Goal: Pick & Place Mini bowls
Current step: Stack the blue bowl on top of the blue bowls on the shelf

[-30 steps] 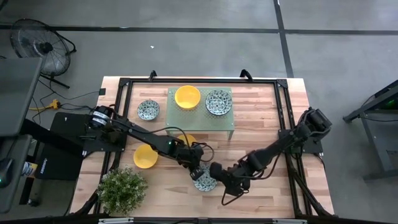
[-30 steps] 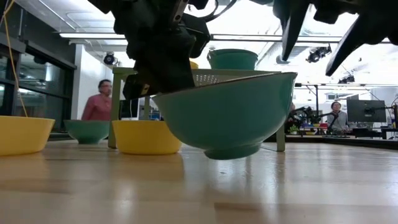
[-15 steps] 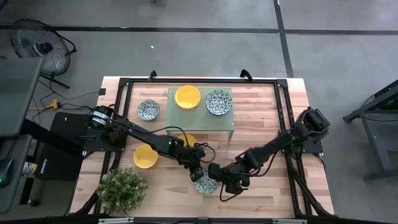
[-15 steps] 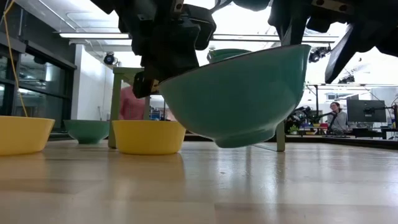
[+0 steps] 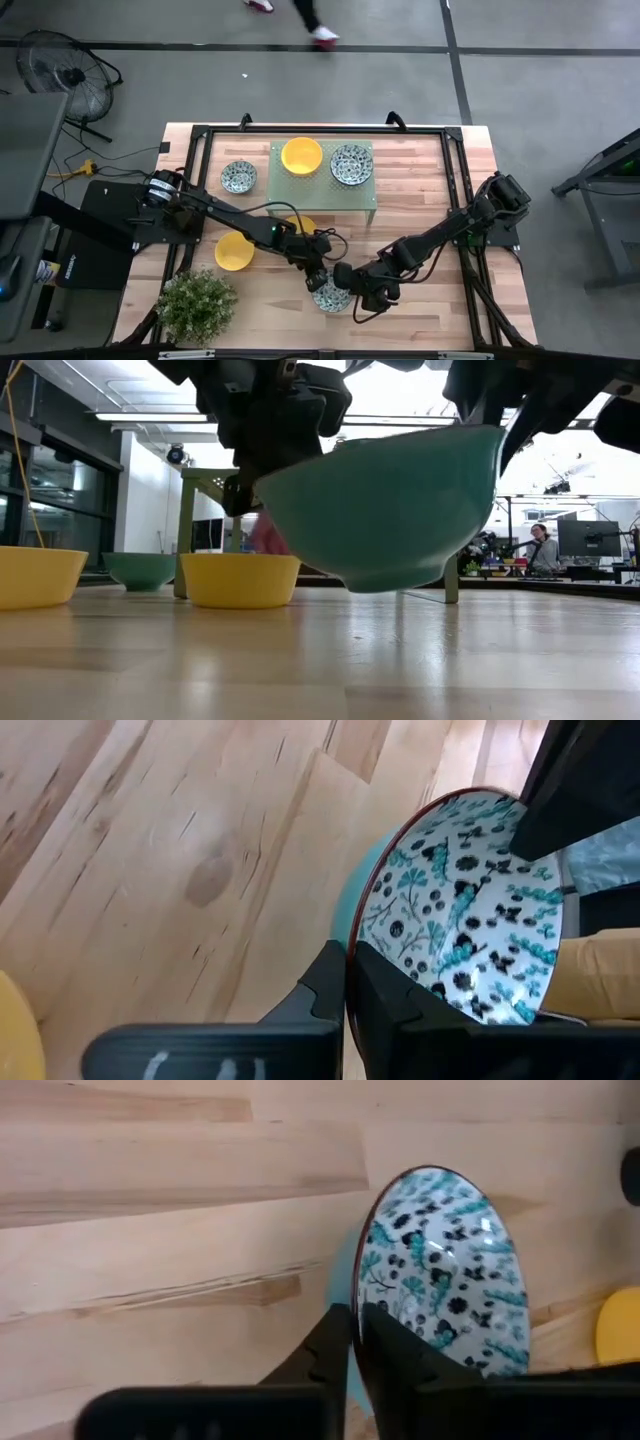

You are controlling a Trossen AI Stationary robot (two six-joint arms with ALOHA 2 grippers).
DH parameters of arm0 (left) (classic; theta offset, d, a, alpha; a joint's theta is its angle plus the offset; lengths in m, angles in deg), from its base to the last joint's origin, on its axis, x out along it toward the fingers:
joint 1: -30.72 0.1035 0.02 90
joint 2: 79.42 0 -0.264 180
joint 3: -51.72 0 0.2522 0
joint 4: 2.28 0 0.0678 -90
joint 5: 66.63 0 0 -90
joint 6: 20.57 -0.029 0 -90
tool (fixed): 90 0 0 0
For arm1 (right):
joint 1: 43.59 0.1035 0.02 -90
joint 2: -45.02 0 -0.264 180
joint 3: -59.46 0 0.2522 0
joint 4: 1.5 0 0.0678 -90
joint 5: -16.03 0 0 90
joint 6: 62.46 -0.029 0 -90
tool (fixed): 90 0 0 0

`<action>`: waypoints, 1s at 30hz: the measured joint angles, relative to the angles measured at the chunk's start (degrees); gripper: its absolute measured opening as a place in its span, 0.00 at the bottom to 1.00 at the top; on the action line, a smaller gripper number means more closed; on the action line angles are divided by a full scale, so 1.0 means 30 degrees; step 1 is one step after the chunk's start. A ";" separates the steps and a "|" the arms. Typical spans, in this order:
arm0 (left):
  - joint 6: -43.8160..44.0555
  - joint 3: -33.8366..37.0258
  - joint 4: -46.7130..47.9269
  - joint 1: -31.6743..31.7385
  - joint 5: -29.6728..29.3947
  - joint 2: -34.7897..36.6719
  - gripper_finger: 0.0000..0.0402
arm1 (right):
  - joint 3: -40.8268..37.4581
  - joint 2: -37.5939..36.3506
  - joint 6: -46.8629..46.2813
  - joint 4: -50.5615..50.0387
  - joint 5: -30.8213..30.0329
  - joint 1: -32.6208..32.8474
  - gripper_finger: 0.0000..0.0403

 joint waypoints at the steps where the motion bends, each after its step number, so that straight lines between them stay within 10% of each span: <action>1: -0.0046 -0.0001 -0.0091 0.0007 0.0005 0.0000 0.00 | 0.0000 0.0000 0.0007 -0.0028 0.0008 0.0014 0.02; 30: -0.2911 0.0007 -0.0374 0.1246 0.0861 0.0007 0.18 | -0.0073 -0.0058 -0.4174 -0.1480 -0.1852 0.0945 0.00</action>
